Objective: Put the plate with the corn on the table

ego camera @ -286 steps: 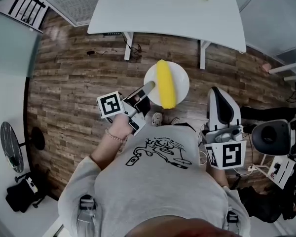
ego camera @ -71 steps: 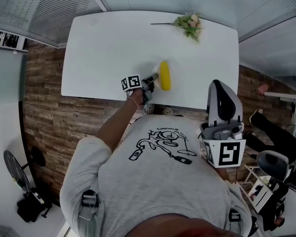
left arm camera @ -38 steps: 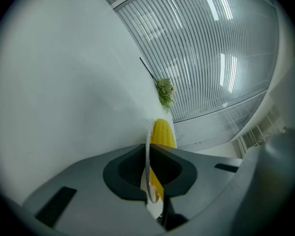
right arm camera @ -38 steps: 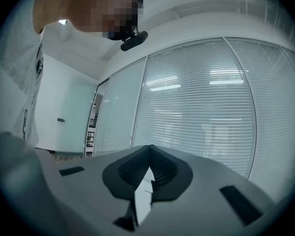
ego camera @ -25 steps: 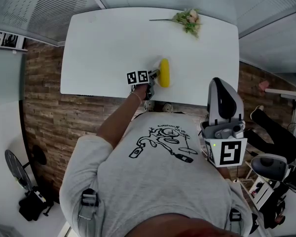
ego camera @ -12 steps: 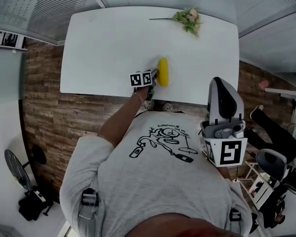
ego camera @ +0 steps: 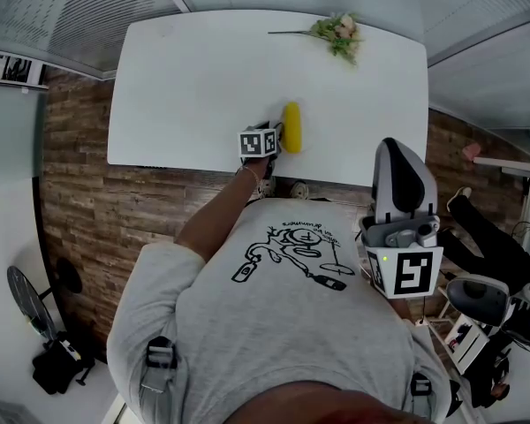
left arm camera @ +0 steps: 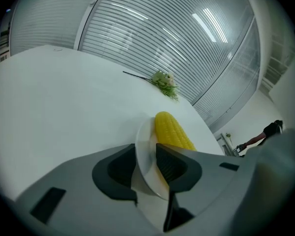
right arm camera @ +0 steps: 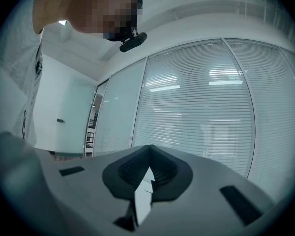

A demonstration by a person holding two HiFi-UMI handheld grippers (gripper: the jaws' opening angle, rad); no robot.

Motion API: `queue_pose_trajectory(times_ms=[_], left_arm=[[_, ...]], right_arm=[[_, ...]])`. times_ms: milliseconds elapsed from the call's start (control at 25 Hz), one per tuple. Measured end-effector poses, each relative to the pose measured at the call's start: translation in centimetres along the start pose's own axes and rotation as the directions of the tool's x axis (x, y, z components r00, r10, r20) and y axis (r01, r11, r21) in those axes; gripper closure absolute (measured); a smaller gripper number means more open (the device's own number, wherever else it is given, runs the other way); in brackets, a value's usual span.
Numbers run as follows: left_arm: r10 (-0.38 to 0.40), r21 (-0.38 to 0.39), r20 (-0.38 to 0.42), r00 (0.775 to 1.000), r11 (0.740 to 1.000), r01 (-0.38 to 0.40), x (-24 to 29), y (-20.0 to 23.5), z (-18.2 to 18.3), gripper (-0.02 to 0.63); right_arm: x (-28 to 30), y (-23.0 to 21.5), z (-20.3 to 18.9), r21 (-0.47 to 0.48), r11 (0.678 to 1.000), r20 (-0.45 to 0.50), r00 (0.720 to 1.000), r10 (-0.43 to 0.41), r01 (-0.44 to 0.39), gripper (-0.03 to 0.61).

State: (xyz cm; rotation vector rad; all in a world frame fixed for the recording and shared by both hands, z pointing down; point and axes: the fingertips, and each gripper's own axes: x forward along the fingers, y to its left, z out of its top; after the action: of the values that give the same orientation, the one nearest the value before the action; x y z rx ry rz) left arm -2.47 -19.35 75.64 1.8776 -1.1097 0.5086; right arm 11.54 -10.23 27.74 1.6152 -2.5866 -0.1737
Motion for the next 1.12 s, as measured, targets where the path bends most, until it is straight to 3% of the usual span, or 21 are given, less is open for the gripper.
queue_pose_trajectory(times_ms=[320,680,1120], left_arm=[[0.065,0.054,-0.008,0.998,0.996,-0.064,-0.2,0.6,0.1,0.489],[0.061,0.065,0.009,0.998,0.996,-0.061,-0.8,0.7,0.7,0.489],[0.072,0.105,0.143,0.987,0.991,-0.087,-4.4,-0.4,3.9,0.489]], right_arm=[[0.0,0.0,0.1,0.002,1.0,0.004,1.0,0.003,-0.003,0.572],[0.2,0.2,0.0,0.005,1.0,0.002,1.0,0.008,-0.008,0.572],[0.4,-0.1,-0.3,0.009,1.0,0.001,1.0,0.01,-0.01,0.572]])
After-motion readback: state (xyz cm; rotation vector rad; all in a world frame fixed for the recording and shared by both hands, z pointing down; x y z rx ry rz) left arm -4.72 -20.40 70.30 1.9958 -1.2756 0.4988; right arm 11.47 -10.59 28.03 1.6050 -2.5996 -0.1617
